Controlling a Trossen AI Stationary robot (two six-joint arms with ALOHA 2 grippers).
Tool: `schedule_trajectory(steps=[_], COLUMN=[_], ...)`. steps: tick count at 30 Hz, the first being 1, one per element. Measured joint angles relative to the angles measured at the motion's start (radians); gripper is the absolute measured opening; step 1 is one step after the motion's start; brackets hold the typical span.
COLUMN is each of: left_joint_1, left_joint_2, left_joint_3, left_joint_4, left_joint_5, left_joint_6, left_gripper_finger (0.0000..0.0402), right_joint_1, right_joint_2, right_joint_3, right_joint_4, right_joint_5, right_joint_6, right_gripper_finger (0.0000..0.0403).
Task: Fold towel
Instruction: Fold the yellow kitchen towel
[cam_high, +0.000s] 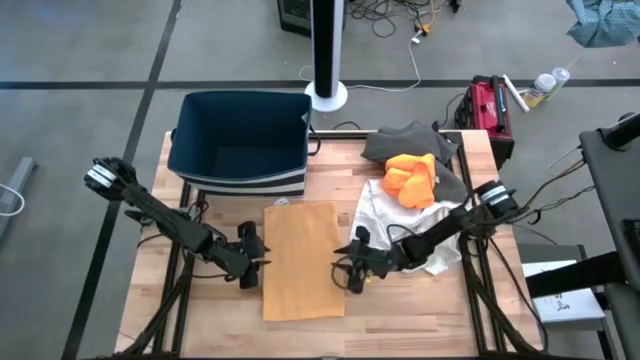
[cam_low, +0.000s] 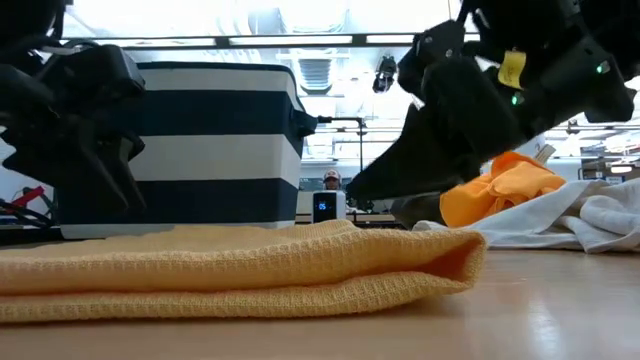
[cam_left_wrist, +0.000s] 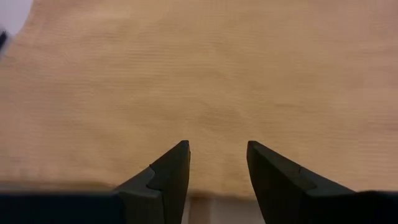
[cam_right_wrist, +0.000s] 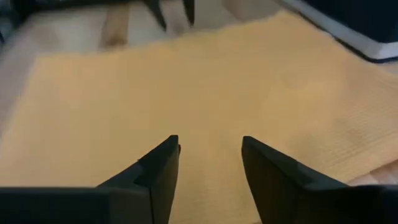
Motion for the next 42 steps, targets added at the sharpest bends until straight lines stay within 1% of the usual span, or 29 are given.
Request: schedule_trajectory(steps=[2, 9, 11, 13, 15, 16, 19, 22, 24, 27, 31, 34, 37, 42], left_joint_1=[0.0, 0.0, -0.002, -0.003, -0.004, -0.006, -0.026, -0.046, -0.048, -0.049, -0.049, -0.048, -0.048, -0.05], left_joint_2=[0.006, 0.058, 0.081, 0.101, 0.116, 0.123, 0.13, 0.12, 0.1, 0.061, 0.031, 0.025, 0.033, 0.057], left_joint_3=[-0.016, -0.07, -0.075, -0.075, -0.073, -0.072, -0.069, -0.048, -0.025, 0.027, 0.051, 0.04, 0.016, -0.013], left_joint_4=[0.038, 0.16, 0.177, 0.179, 0.192, 0.198, 0.202, 0.18, 0.13, 0.023, -0.102, -0.085, -0.088, -0.075], left_joint_5=[0.001, 0.002, 0.028, 0.084, 0.129, 0.145, 0.157, 0.178, 0.197, 0.184, 0.141, 0.1, 0.056, -0.008], left_joint_6=[0.003, -0.031, -0.032, -0.033, -0.058, -0.077, -0.131, -0.137, -0.132, -0.127, -0.138, -0.169, -0.208, -0.212], left_gripper_finger=[0.0153, 0.0153, 0.0153, 0.0153, 0.0153, 0.0153, 0.0153, 0.0153, 0.0153, 0.0153, 0.0153, 0.0153, 0.0153, 0.0153], right_joint_1=[0.001, 0.001, 0.001, 0.001, 0.001, 0.0, -0.018, -0.054, -0.094, -0.178, -0.28, -0.349, -0.406, -0.449], right_joint_2=[0.021, 0.055, 0.065, 0.066, 0.052, 0.04, -0.004, -0.046, -0.059, -0.057, -0.033, -0.021, -0.021, -0.021], right_joint_3=[0.023, 0.026, 0.025, 0.023, 0.029, 0.029, 0.033, 0.035, 0.035, 0.042, 0.079, 0.107, 0.119, 0.134], right_joint_4=[-0.025, -0.032, -0.04, -0.046, -0.059, -0.079, -0.126, -0.151, -0.166, -0.167, -0.164, -0.192, -0.223, -0.222], right_joint_5=[-0.015, -0.014, -0.017, -0.031, -0.028, -0.007, 0.038, 0.043, 0.036, -0.005, -0.128, -0.155, -0.184, -0.251], right_joint_6=[-0.026, -0.006, 0.013, 0.034, 0.085, 0.126, 0.218, 0.272, 0.333, 0.412, 0.409, 0.388, 0.404, 0.407], right_gripper_finger=[0.0174, 0.0172, 0.0173, 0.0175, 0.0176, 0.0176, 0.0175, 0.0178, 0.018, 0.0181, 0.0181, 0.0181, 0.0181, 0.0181])
